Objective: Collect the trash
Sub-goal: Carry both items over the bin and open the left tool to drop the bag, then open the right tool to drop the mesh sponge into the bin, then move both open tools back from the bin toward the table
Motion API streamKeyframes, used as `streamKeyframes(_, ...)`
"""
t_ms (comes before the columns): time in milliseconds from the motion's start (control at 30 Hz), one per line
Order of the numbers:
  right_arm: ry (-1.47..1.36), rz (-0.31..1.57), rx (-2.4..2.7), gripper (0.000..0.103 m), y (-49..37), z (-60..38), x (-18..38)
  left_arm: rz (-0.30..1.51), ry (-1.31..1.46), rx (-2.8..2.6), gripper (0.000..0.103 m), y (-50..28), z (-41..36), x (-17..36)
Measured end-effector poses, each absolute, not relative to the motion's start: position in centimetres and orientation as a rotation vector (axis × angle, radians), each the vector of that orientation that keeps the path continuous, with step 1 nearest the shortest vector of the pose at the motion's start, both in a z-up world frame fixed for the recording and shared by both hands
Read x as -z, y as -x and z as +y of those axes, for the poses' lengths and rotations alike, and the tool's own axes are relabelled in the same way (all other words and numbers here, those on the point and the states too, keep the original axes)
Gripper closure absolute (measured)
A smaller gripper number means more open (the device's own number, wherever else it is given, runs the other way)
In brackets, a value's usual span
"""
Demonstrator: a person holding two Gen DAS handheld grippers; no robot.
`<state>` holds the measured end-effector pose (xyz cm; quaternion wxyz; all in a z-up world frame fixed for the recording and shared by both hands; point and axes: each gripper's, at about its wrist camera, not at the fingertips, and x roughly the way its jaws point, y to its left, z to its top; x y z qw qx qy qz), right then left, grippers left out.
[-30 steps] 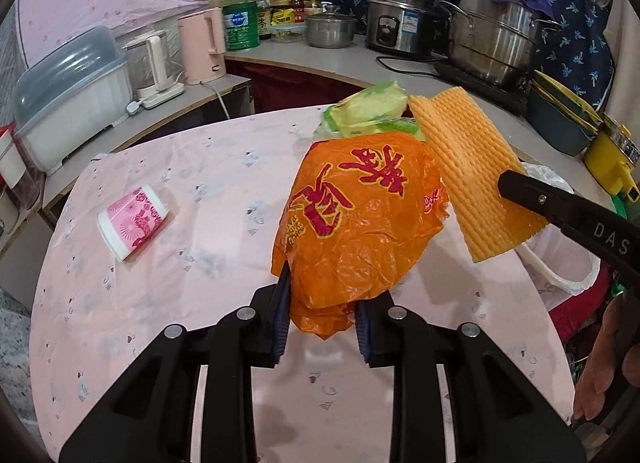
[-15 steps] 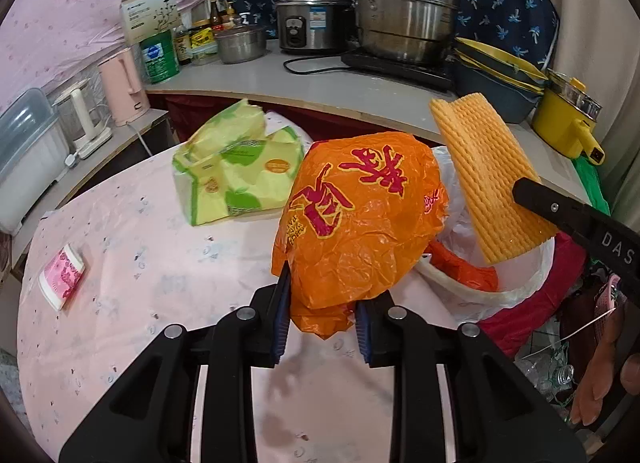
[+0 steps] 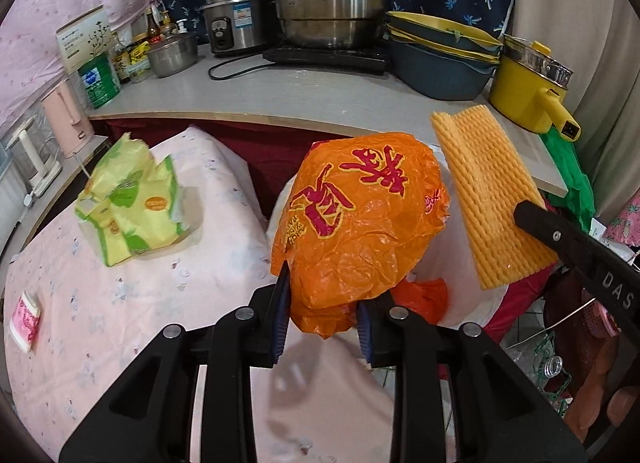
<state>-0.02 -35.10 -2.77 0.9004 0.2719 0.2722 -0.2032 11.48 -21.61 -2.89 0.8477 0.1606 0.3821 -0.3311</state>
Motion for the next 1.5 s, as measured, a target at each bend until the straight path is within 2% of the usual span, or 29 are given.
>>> streamKeyframes(100,-0.575,0.566,0.431,0.094,0.2,-35.8,3.2,0.792,-0.333,0.701,0.064,-11.7,-22.8,2.9)
streamKeyframes(167,-0.581,0.570,0.435,0.094,0.2,-36.1,3.5,0.777,-0.332,0.696,0.054,-11.8,-23.5,2.8)
streamKeyframes(267,-0.585,0.577,0.436,0.094,0.0,-36.3,3.9,0.781,-0.320,0.696,0.052,-12.4,-24.0,2.7)
streamKeyframes(333,-0.588,0.582,0.435,0.094,-0.1,-36.3,4.1,0.779,-0.313,0.693,0.046,-12.7,-24.1,2.7)
streamKeyframes(567,-0.586,0.602,0.419,0.092,-1.4,-36.2,4.7,0.779,-0.291,0.663,0.038,-13.5,-23.2,2.8)
streamKeyframes(800,-0.580,0.605,0.408,0.082,-2.8,-35.4,4.8,0.778,-0.270,0.621,0.031,-14.3,-21.1,2.9)
streamKeyframes(900,-0.579,0.605,0.400,0.081,-3.2,-35.1,4.6,0.776,-0.260,0.601,0.024,-14.6,-20.3,2.8)
streamKeyframes(1100,-0.556,0.603,0.371,0.077,-4.1,-33.6,3.7,0.778,-0.230,0.575,0.023,-15.3,-18.4,2.6)
streamKeyframes(1500,-0.494,0.621,0.279,0.075,-7.6,-28.8,2.3,0.770,-0.170,0.482,0.022,-17.1,-12.1,2.0)
